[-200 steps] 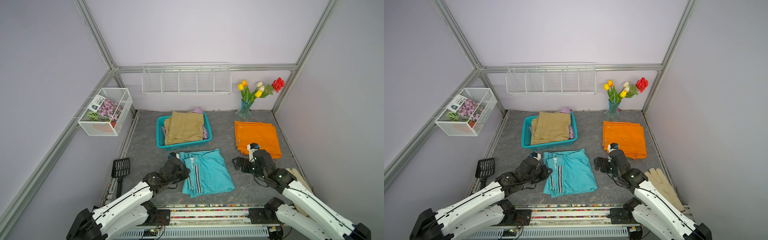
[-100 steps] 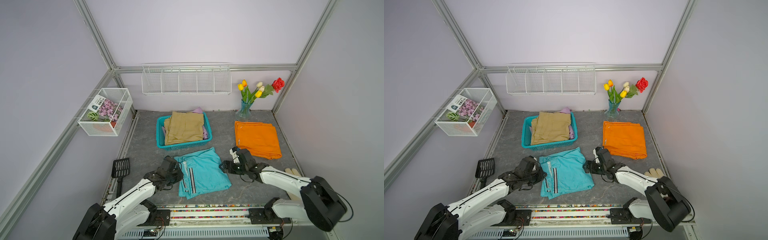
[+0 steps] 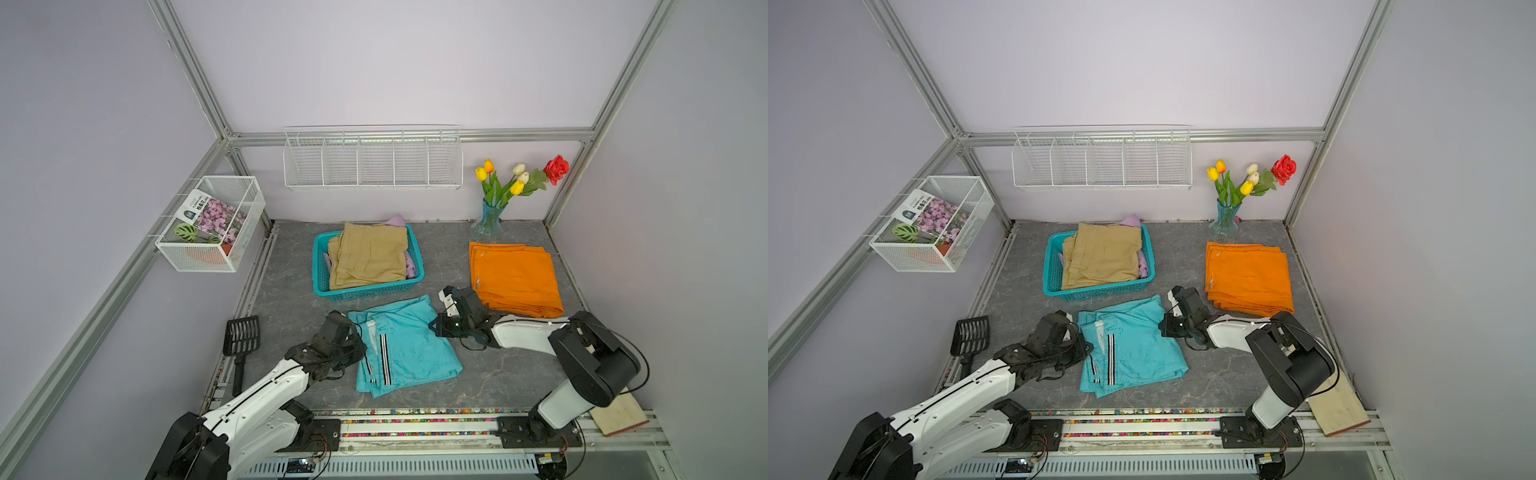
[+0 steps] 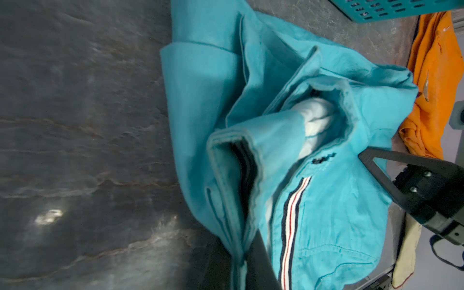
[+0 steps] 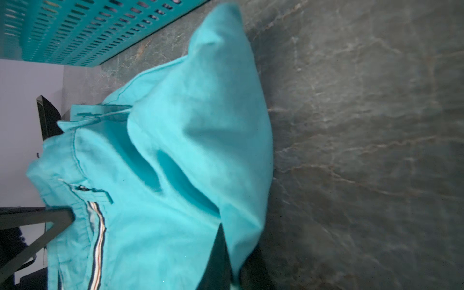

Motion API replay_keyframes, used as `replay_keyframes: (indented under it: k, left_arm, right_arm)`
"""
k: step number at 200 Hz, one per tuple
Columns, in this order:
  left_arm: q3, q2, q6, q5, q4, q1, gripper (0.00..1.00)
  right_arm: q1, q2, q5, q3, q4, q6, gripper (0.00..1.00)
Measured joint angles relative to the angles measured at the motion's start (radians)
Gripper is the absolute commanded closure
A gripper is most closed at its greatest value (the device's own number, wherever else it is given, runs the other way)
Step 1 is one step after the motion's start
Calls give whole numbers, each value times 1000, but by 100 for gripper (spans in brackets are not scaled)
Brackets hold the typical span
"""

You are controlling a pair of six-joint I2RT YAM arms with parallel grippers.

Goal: Put the folded long pants in the basket
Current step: Pick up the long pant at the center of the board.

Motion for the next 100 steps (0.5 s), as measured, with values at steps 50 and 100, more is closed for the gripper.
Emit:
replay_keyframes:
  k: [50, 100]
  left_arm:
    - [138, -14, 6, 10, -117, 1, 100]
    - [497, 6, 52, 50, -267, 3, 100]
  right_arm:
    - [54, -196, 63, 62, -192, -8, 100]
    - [104, -312, 142, 312, -399, -48, 100]
